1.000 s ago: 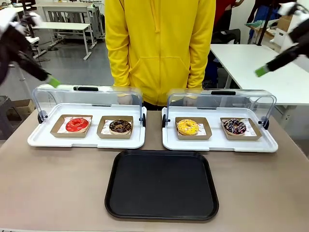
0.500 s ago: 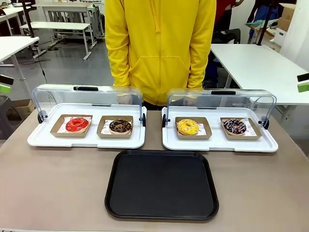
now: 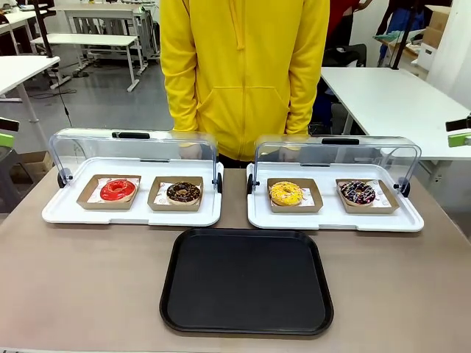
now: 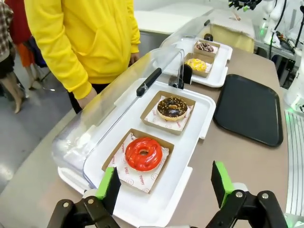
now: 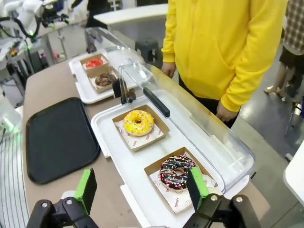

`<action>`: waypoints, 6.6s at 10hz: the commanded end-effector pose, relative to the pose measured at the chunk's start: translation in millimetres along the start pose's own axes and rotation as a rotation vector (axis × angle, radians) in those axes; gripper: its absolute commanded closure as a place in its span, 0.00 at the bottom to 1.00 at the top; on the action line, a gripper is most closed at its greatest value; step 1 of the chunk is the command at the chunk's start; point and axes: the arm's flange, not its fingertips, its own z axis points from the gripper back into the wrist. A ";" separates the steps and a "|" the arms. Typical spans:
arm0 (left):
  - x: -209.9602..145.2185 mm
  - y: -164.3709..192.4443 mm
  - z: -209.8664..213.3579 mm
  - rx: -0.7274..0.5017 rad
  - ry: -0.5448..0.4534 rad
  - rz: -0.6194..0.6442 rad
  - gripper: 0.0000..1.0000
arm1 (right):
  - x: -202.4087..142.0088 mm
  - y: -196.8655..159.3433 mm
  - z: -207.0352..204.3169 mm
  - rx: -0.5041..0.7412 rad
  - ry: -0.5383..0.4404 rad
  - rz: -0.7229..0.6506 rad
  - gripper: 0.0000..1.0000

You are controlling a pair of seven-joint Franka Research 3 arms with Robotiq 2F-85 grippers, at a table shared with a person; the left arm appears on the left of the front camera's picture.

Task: Move the first donut from the left to the tray.
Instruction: Pick up the Paper togo box containing the Donut indicated by the person and place it on the Handle tray.

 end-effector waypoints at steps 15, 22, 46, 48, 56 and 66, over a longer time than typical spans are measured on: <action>-3.1 0.7 -2.4 -0.007 -0.007 0.007 0.00 | -1.2 -2.0 -1.6 -0.004 0.002 -0.003 0.00; -3.1 0.7 -2.4 -0.007 -0.007 0.007 0.00 | -1.2 -2.0 -1.6 -0.004 0.002 -0.003 0.00; -3.1 0.7 -2.4 -0.007 -0.007 0.007 0.00 | -1.2 -2.0 -1.6 -0.004 0.002 -0.003 0.00; -3.1 0.7 -2.4 -0.007 -0.007 0.007 0.00 | -1.2 -2.0 -1.6 -0.004 0.002 -0.003 0.00; -3.1 0.7 -2.4 -0.007 -0.007 0.007 0.00 | -1.2 -2.0 -1.6 -0.004 0.002 -0.003 0.00; -3.1 0.7 -2.4 -0.007 -0.007 0.007 0.00 | -1.2 -2.0 -1.6 -0.004 0.002 -0.003 0.00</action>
